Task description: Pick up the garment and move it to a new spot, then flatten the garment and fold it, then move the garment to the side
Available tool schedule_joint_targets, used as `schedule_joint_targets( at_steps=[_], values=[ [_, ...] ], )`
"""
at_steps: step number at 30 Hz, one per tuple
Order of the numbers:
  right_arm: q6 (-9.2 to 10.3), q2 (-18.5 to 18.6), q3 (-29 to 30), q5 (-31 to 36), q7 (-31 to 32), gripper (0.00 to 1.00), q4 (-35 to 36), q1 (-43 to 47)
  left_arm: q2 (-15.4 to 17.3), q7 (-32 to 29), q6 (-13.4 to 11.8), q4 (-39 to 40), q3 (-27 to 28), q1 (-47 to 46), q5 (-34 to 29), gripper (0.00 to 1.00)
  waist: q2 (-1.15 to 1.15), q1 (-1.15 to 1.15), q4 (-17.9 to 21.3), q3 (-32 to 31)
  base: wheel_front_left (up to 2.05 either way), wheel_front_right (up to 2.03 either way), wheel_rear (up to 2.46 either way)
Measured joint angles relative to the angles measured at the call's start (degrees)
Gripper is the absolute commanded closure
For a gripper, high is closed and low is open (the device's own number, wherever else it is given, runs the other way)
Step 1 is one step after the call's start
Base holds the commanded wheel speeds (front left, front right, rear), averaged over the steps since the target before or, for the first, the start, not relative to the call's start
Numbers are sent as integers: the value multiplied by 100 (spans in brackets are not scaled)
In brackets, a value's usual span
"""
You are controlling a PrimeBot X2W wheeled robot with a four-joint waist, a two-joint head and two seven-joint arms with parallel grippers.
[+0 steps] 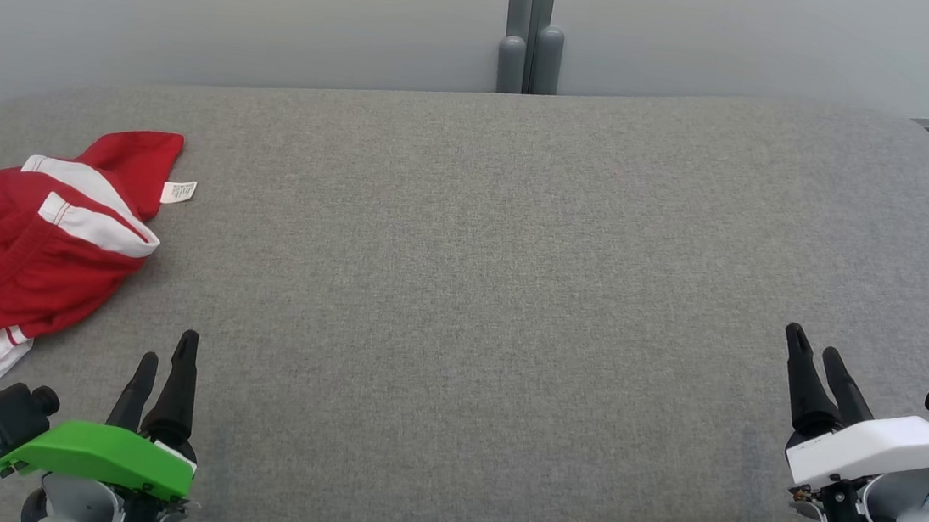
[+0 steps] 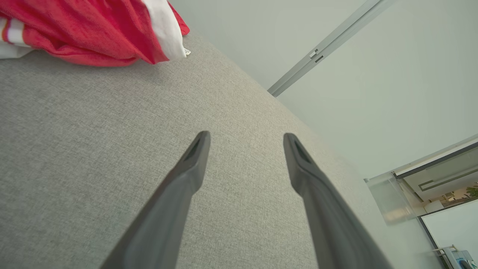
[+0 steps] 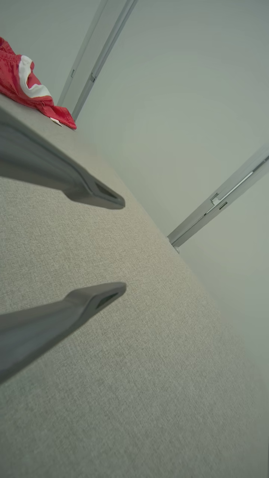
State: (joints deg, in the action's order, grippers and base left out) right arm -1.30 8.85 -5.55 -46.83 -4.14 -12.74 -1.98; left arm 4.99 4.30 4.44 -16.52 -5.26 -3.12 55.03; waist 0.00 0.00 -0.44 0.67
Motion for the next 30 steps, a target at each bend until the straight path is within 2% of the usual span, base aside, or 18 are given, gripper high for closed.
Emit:
schedule_joint_targets(
  at_steps=[11, 30],
  values=[
    [140, 178, -200, 942, -219, 0, 10, -3, 2, 215, -1, 4, -107, 3, -984, 0, 0, 0, 10, 6, 0, 0, 0],
    [189, 437, -411, 2310, -620, 0, 47, -20, 15, 610, 1, 4, -201, 19, -2597, 0, 0, 0, -6, 29, 0, 0, 0]
  ],
)
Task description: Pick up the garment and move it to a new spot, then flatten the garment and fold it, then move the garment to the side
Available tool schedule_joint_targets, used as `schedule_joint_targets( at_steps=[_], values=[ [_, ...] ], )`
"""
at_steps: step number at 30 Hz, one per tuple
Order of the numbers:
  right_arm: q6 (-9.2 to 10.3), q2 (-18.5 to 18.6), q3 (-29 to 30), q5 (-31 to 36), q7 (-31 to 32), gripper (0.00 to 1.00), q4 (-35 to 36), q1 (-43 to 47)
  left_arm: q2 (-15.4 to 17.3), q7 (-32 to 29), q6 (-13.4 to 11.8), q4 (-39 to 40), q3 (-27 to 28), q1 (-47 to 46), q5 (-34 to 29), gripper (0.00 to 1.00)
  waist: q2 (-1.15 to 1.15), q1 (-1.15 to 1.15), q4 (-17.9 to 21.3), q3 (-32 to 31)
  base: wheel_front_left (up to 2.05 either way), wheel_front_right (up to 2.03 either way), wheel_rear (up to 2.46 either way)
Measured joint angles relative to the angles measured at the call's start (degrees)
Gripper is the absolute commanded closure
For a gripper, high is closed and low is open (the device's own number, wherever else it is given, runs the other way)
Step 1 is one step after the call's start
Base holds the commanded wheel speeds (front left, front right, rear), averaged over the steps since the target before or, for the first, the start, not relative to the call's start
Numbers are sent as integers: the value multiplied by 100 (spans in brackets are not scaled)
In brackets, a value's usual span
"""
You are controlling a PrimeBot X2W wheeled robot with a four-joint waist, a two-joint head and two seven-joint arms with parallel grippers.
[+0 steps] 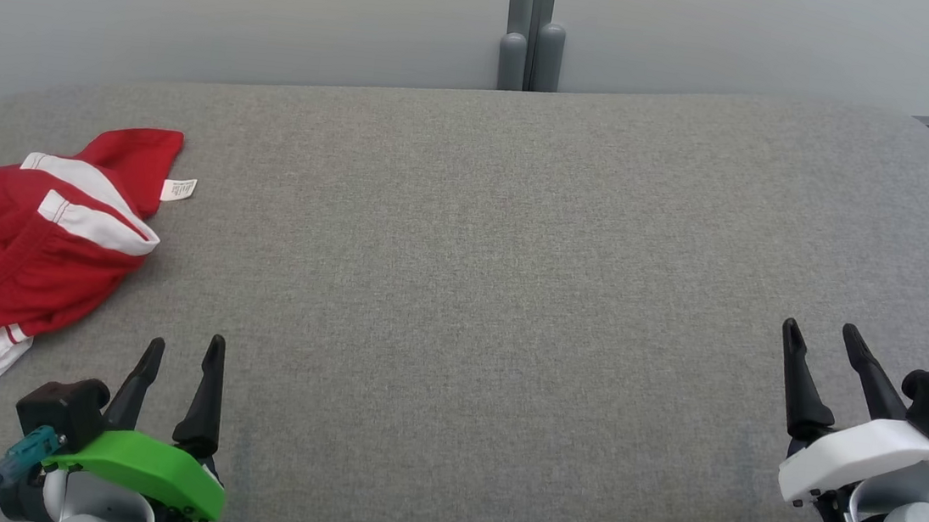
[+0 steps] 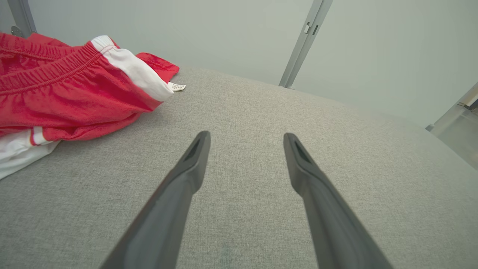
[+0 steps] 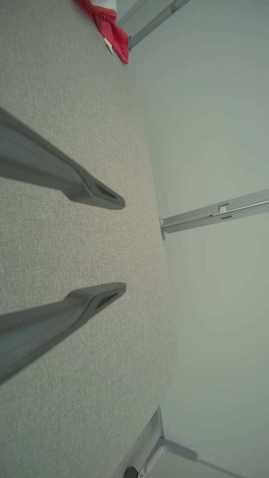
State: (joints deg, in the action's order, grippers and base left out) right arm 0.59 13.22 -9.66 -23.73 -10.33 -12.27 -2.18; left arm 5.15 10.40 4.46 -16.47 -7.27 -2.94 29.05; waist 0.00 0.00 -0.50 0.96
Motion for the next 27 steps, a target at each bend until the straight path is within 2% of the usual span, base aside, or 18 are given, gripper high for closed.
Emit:
schedule_joint_targets(
  at_steps=[14, 20, 27],
  values=[
    [-8, 122, 11, 799, -247, 0, -34, 2, 0, 253, 16, -83, 14, 5, -998, 0, 0, 0, 8, 11, 0, 0, 0],
    [-68, 131, 48, 1174, -390, 0, -78, 4, -7, 385, 63, -193, 97, 15, -1341, 0, 0, 0, 33, -1, 0, 0, 0],
    [-198, 86, 231, 1207, -394, 0, -191, 11, -24, 385, 111, -326, 247, 59, -1369, 0, 0, 0, 56, -39, 0, 0, 0]
  ],
)
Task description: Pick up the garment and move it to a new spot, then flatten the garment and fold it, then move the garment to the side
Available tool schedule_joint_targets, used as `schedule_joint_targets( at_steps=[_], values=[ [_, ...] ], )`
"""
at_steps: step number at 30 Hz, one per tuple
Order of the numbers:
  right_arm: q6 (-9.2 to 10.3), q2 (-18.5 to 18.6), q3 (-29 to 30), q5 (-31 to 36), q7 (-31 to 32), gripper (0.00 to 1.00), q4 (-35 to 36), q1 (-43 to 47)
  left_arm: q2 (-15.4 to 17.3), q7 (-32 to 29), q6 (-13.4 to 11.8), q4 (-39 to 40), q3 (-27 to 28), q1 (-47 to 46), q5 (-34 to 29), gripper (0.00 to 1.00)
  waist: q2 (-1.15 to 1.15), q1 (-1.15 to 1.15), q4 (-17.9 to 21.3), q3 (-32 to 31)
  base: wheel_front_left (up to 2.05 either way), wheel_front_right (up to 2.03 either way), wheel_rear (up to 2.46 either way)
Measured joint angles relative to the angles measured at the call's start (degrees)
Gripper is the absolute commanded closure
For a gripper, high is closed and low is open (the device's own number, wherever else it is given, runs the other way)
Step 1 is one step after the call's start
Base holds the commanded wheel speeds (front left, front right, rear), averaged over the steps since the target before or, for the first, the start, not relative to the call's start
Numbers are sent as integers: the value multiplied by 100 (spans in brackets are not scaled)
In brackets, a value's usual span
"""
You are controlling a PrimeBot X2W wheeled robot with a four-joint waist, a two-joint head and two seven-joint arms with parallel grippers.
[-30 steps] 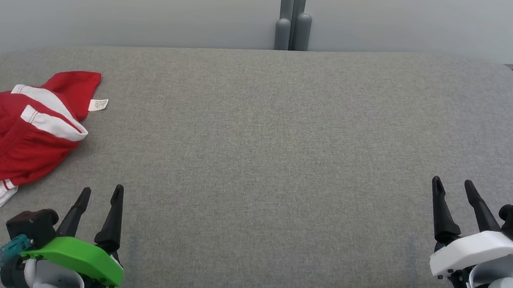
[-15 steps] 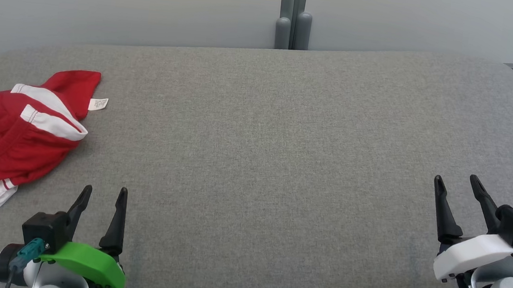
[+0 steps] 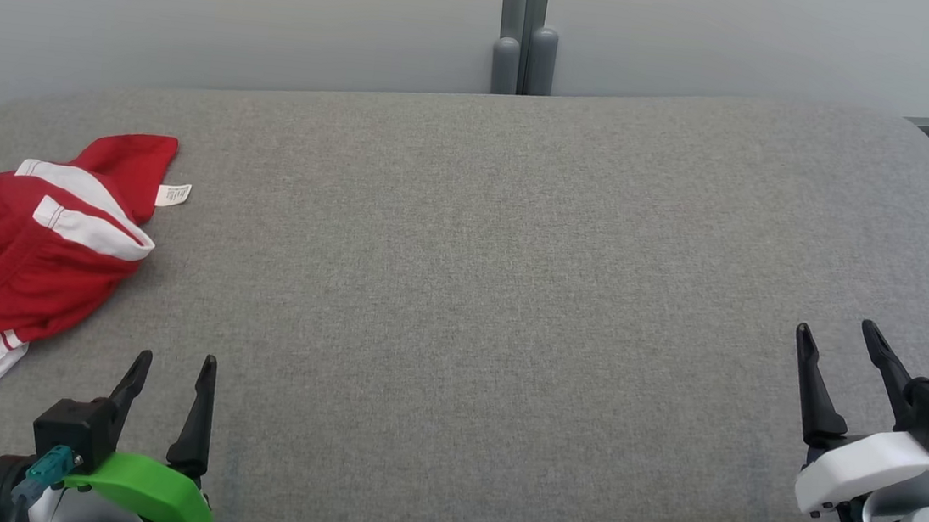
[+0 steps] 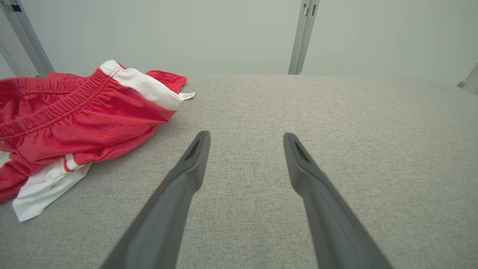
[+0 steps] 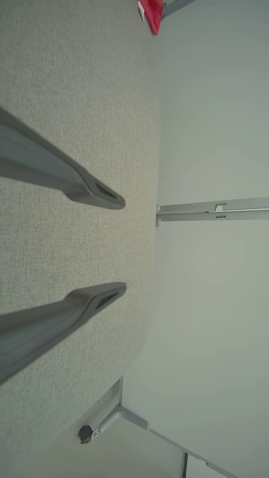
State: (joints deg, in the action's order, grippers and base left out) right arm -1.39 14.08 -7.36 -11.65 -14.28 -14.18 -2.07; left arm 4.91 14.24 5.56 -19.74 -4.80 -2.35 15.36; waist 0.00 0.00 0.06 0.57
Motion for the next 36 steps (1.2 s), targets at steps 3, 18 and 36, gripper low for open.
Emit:
schedule_joint_targets(
  at_steps=[3, 18, 36],
  values=[
    [-31, -15, 55, 0, -1, 0, -40, 2, -2, 0, 4, -21, 37, 4, -1, 0, 0, 0, 7, -19, 0, 0, 0],
    [-214, -73, 270, 20, -5, 0, -125, 21, -48, 0, 71, -49, 126, 3, -63, 0, 0, 0, -9, -79, 0, 0, 0],
    [-369, -171, 263, 209, -5, 0, -129, 46, -122, 0, 131, -41, 244, -9, -201, 0, 0, 0, -758, -82, 0, 0, 0]
  ],
)
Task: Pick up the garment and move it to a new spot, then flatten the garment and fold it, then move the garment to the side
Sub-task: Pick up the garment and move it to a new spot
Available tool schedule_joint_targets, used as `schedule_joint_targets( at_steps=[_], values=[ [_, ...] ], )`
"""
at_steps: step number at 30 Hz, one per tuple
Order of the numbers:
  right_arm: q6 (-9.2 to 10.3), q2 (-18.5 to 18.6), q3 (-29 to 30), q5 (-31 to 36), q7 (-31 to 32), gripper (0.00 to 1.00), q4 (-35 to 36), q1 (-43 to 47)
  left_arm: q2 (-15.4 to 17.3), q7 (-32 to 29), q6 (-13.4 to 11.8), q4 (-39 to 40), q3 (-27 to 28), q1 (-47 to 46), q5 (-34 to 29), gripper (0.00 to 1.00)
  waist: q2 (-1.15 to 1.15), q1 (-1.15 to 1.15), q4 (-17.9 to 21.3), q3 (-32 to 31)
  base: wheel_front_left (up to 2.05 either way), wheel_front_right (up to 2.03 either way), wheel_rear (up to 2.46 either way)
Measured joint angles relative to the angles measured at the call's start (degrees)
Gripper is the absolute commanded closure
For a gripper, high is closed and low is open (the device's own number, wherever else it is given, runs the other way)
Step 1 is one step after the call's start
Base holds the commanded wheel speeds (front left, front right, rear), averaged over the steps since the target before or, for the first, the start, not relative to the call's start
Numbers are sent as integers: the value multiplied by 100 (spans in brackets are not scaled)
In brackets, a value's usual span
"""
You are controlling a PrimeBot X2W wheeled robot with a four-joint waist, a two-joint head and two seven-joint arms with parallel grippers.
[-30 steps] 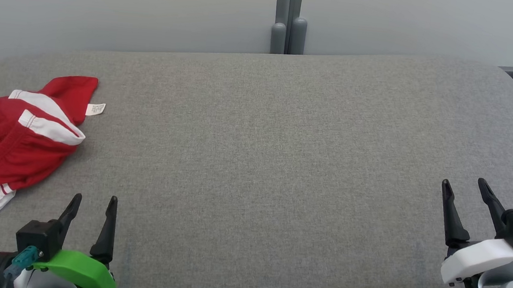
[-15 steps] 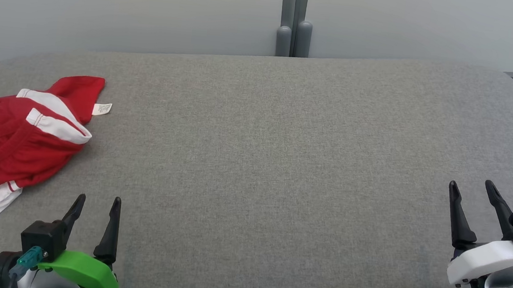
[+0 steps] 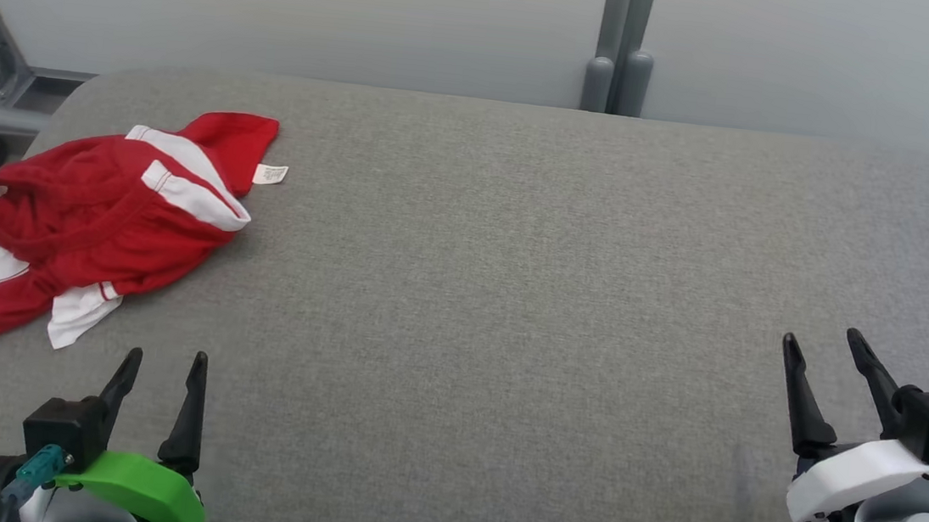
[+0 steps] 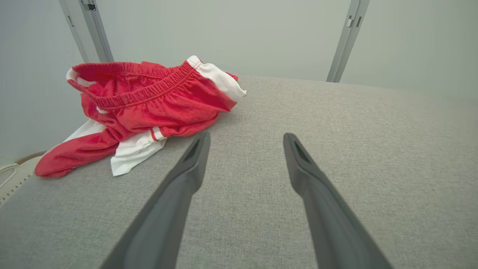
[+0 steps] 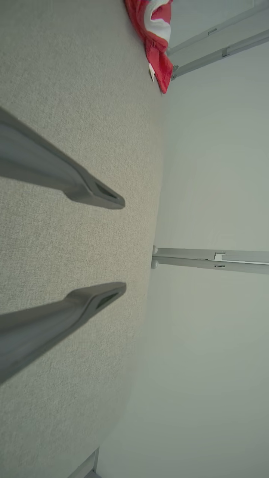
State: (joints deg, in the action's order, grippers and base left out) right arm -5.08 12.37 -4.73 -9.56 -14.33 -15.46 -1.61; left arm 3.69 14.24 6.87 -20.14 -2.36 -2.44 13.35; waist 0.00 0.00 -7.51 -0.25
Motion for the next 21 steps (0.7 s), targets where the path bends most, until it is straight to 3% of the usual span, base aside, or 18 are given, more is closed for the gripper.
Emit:
schedule_joint_targets(
  at_steps=[8, 21],
  values=[
    [-115, -178, -334, 100, 0, 0, -88, -108, 1, 1, -1, 86, 372, 77, -2, 0, 0, 0, -680, -9, 0, 0, 0],
    [-145, -202, -186, 104, 0, 0, -130, -115, -18, 1, 1, 41, 444, 117, -96, 0, 0, 0, -1632, -18, 0, 0, 0]
  ],
)
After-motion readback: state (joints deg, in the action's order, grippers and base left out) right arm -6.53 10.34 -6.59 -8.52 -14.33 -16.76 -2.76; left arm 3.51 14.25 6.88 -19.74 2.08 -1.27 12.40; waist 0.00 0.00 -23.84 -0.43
